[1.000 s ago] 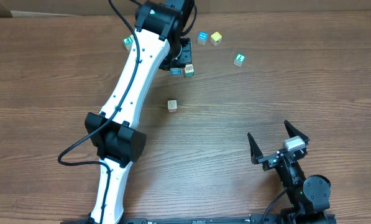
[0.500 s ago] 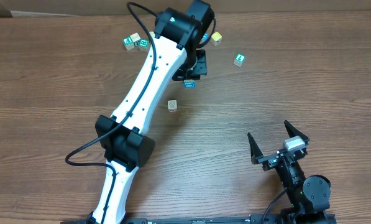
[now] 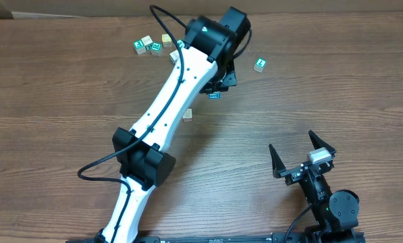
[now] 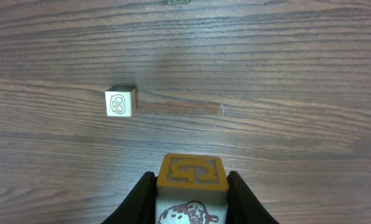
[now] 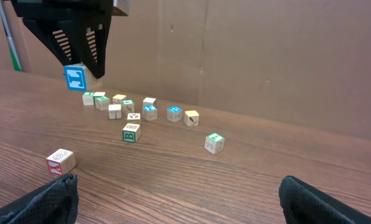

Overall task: Form a horizontal line
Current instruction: 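Carry the yellow-lettered block toward the placed teal block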

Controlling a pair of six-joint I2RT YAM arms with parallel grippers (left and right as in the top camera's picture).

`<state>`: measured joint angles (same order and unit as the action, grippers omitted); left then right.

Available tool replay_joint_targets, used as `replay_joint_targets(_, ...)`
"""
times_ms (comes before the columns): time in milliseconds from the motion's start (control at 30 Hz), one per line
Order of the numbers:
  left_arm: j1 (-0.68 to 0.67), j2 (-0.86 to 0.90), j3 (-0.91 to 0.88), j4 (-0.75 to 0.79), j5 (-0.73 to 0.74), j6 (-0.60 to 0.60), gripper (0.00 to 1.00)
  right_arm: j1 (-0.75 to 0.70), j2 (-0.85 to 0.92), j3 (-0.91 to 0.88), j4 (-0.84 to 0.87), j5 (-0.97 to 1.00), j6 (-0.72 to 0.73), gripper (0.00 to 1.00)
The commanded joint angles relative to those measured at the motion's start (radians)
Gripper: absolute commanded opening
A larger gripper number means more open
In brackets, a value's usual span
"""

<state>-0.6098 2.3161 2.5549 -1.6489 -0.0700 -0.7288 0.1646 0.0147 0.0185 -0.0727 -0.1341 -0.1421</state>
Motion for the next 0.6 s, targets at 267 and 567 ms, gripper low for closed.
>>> replay_joint_targets(267, -0.029, 0.123, -0.002, 0.011, -0.090, -0.088, 0.04, 0.005, -0.012, -0.011, 0.003, -0.002, -0.001, 1.00)
replay_joint_targets(567, -0.029, 0.201, -0.002, 0.012, -0.087, -0.088, 0.04, 0.005, -0.012, -0.011, 0.003, -0.002, -0.001, 1.00)
